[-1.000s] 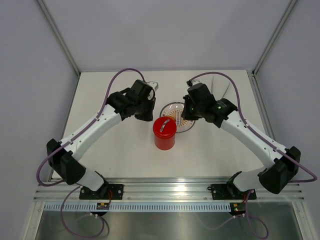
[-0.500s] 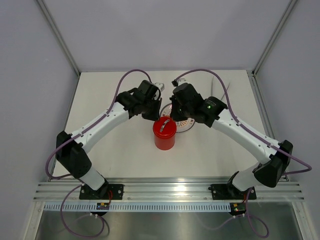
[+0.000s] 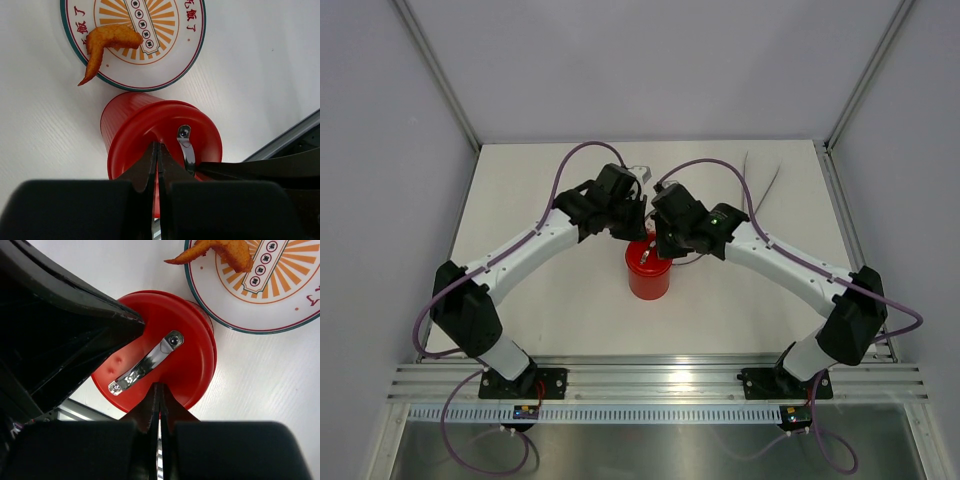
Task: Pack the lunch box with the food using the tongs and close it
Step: Close the box lid on the packing box.
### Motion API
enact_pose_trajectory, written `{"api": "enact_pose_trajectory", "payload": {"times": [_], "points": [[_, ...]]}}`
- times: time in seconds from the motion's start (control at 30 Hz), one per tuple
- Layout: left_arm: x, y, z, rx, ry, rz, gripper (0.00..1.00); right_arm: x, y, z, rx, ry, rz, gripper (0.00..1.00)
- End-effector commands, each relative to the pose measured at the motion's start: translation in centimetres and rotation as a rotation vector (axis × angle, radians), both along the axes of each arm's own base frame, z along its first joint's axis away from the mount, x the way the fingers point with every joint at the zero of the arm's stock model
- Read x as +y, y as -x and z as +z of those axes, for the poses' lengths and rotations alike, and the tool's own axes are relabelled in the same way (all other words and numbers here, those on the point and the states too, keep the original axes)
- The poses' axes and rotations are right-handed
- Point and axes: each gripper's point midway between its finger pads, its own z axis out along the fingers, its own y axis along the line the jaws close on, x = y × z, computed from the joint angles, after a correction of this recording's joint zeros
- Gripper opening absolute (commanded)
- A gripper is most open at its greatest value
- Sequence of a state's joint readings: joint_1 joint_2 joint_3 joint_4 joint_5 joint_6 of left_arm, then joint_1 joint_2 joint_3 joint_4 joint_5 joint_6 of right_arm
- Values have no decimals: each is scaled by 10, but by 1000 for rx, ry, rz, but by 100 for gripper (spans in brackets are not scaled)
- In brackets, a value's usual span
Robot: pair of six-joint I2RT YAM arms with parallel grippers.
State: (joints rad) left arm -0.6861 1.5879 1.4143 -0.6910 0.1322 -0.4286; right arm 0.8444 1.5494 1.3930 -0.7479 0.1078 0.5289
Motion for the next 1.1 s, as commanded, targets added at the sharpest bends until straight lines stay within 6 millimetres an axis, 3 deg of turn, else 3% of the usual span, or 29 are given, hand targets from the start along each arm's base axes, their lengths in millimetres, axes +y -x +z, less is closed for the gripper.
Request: {"api": "enact_pose_trajectory", "payload": {"times": [0.0, 0.17, 0.3, 0.4, 0.57, 0.67, 0.8, 0.93, 1.07], "points": [[13, 17, -28, 89, -56, 2, 0, 1, -4, 46, -89, -62, -18, 0], [16, 19, -27, 82, -62, 4, 0, 4, -2, 86, -156, -128, -4, 0], [17, 19, -27, 80, -63, 5, 0, 5, 0, 94, -167, -140, 1, 0], [19, 19, -30, 83, -71, 7, 0, 6, -1, 75, -137, -110, -5, 0], [20, 19, -35, 88, -79, 8, 0, 12, 0, 9, -34, -31, -6, 0], [21, 20, -39, 94, -86, 6, 0, 11, 2, -12, 11, 13, -7, 0], [22, 22, -47, 109, -95, 7, 0, 6, -1, 7, -33, 6, -17, 0], [23, 23, -51, 115, -98, 8, 0, -1, -9, 47, -121, -8, -33, 0], [22, 21, -42, 98, -89, 5, 0, -7, -12, 83, -192, -42, -49, 0]]}}
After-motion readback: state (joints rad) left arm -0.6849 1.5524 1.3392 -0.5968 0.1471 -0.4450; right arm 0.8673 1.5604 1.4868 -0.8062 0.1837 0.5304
